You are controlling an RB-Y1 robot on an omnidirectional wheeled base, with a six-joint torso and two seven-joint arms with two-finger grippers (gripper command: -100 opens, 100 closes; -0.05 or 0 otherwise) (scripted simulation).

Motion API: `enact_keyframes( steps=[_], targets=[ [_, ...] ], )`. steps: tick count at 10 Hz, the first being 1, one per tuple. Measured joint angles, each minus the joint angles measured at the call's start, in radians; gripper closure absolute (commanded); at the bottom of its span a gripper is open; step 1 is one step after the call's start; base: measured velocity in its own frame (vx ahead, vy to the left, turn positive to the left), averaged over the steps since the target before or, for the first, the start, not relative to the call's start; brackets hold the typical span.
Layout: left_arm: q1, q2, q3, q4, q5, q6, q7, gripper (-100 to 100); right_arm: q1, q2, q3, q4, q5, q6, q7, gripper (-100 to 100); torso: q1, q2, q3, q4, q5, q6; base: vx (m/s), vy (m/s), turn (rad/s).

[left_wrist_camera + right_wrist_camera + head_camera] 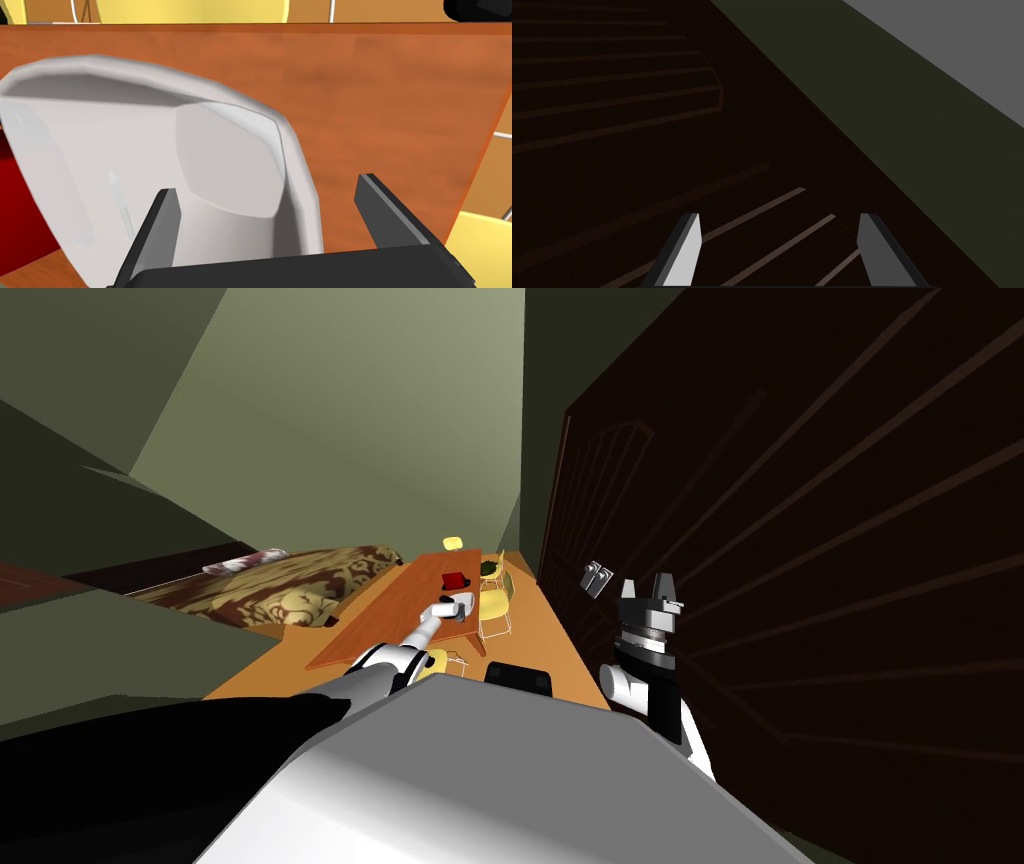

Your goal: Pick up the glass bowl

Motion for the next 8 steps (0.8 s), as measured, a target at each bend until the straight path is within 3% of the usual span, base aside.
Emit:
enact_keyframes(
  steps=[2,4,6,8],
  targets=[
    [-0.019,-0.002,-0.002,0.061,0.002,-0.011,-0.006,-100,0.0,0.0,0.0,0.0,0.0,0.0,0.0,0,0.0,-0.003,-0.002,-0.001,0.0,0.0,-0.028,-0.001,0.008],
    [-0.044,0.011,-0.033,0.051,-0.002,-0.019,0.017,-100,0.0,0.0,0.0,0.0,0.0,0.0,0.0,0,0.0,0.002,0.001,0.0,0.0,0.0,-0.073,0.007,0.001],
    [-0.098,0.012,-0.039,0.107,0.008,-0.047,0.003,-100,0.0,0.0,0.0,0.0,0.0,0.0,0.0,0,0.0,-0.002,-0.001,0.0,0.0,0.0,-0.008,0.002,-0.001],
    [-0.122,0.012,-0.039,0.154,0.005,-0.044,0.005,-100,0.0,0.0,0.0,0.0,0.0,0.0,0.0,0,0.0,-0.004,-0.002,-0.001,0.0,0.0,0.007,-0.001,0.001]
  ],
)
